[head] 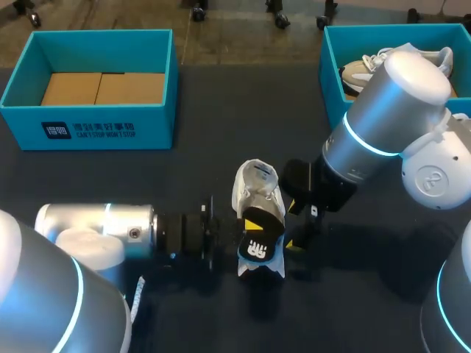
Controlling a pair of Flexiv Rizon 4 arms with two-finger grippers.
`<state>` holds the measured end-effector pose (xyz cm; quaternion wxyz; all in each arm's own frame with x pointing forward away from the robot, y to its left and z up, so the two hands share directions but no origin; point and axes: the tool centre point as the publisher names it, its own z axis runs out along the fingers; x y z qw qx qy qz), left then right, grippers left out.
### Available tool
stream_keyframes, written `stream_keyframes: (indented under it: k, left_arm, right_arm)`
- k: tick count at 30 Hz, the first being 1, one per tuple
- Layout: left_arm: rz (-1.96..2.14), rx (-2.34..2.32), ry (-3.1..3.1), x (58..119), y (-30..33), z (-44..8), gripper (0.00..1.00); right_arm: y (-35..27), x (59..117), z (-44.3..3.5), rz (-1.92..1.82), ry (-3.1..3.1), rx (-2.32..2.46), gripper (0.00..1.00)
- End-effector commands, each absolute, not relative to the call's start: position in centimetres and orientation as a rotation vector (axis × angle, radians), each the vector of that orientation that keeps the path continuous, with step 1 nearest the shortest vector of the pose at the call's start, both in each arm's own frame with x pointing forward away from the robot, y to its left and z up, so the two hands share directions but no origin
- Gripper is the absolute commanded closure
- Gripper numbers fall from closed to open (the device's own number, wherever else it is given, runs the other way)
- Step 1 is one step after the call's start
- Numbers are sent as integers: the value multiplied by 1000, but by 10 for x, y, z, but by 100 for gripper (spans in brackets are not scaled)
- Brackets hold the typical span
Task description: Take the shoe out of the shoebox, open the shoe tongue, remove and reinsert the insole, then place the shoe into the shoebox
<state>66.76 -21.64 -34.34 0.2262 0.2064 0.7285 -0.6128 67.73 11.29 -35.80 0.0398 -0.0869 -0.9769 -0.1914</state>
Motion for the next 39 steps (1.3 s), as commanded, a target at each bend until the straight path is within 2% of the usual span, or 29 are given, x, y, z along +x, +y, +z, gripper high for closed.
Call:
stream_keyframes:
  k: [1,11,15,22,39]
  left_arm:
    - [-1629,526,2039,667,-224,-348,100]
    - [-1635,527,2053,667,-218,-342,100]
    - [-1645,536,2038,665,-215,-336,84]
    - [-1664,572,2006,659,-215,-323,72]
    - [-1610,737,1998,654,-236,-308,78]
  right_arm:
    - [113,677,-359,-588,-2993,-265,0]
    - [113,677,-359,-588,-2993,-265,0]
    - [113,677,-359,-588,-2993,-265,0]
    - [113,677,-359,-588,-2993,-265,0]
    - [113,677,-359,-588,-2993,-265,0]
